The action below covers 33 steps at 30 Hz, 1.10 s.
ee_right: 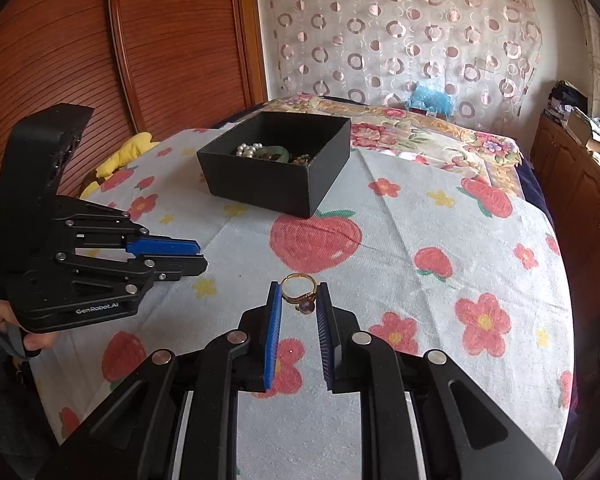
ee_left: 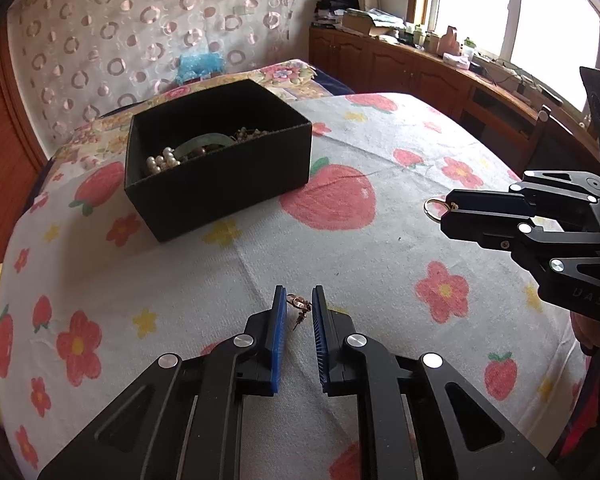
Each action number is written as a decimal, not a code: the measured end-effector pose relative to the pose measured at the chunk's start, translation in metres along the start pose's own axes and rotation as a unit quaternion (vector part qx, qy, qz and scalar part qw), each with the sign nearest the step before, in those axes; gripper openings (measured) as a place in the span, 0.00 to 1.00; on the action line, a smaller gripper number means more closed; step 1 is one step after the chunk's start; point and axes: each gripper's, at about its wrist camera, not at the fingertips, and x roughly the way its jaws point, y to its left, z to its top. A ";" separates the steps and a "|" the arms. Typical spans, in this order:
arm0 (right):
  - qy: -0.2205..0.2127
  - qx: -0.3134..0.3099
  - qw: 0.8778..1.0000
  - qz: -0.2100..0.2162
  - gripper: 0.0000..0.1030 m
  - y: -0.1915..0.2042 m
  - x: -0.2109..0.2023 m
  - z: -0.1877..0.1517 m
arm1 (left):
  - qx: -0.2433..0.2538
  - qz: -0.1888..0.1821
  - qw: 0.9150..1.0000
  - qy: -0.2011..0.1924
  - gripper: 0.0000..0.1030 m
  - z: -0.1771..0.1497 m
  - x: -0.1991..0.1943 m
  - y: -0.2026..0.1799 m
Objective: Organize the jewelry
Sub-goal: 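Grasp the gold ring with the right tool while the left tool grasps the small gold charm, then lower the ring into the box with the right tool while the left tool lowers the charm in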
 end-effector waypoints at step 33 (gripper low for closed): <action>-0.039 -0.013 0.999 0.011 0.19 0.001 0.043 0.115 | -0.064 0.007 0.991 -0.117 0.12 0.052 -0.066 0.079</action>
